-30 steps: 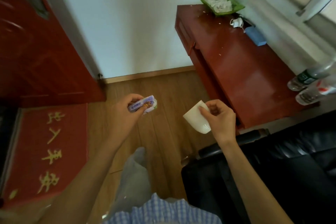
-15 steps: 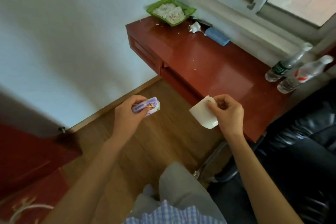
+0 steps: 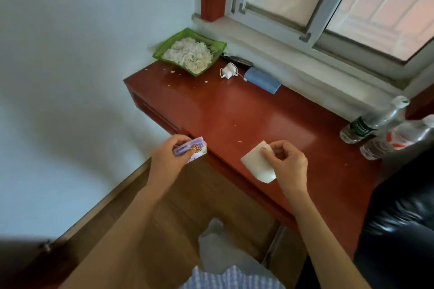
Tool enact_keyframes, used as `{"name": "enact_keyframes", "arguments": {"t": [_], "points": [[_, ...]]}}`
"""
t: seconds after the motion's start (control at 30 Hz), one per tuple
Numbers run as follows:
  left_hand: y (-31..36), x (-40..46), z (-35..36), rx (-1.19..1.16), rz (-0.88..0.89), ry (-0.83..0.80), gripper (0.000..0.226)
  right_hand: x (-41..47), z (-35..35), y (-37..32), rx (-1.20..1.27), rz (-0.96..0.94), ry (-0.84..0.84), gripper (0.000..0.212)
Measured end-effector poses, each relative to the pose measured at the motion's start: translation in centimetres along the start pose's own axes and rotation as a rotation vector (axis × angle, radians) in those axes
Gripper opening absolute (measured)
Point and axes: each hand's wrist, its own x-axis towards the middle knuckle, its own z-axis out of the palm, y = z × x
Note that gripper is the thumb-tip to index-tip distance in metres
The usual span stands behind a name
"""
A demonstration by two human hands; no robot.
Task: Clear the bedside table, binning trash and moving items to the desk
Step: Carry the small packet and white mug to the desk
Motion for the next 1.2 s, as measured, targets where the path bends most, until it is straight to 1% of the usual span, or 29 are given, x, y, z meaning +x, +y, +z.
{"name": "enact_keyframes", "arguments": {"t": [0.2,0.4,0.53,0.73,0.87,1.0,1.2], "points": [[1.6,9.1,2.6,0.008,0.041,-0.043,0.023,7.1,1.9,-0.8,-0.032,0.026,0.016,0.008],[1.6,15.9,6.0,0.001,0.077,-0.195,0.023,11.3,2.5,-0.3,-0.065,0.125,0.089,0.010],[1.5,21.5,8.7,-0.033,0.140,-0.330,0.018,13.1,2.8,-0.1,-0.067,0.193,0.204,0.010],[2.1,29.5,12.7,-0.060,0.253,-0.523,0.017,15.4,3.7,-0.5,-0.086,0.298,0.397,0.011],[0.8,33.3,15.1,-0.014,0.232,-0.662,0.018,16.4,4.3,-0.5,-0.091,0.414,0.482,0.010],[-0.2,36.1,17.7,0.055,0.216,-0.763,0.019,16.8,4.7,-0.1,-0.082,0.481,0.539,0.009],[-0.9,38.9,22.1,0.117,0.218,-0.820,0.021,18.0,5.1,1.0,-0.082,0.565,0.578,0.008]]}}
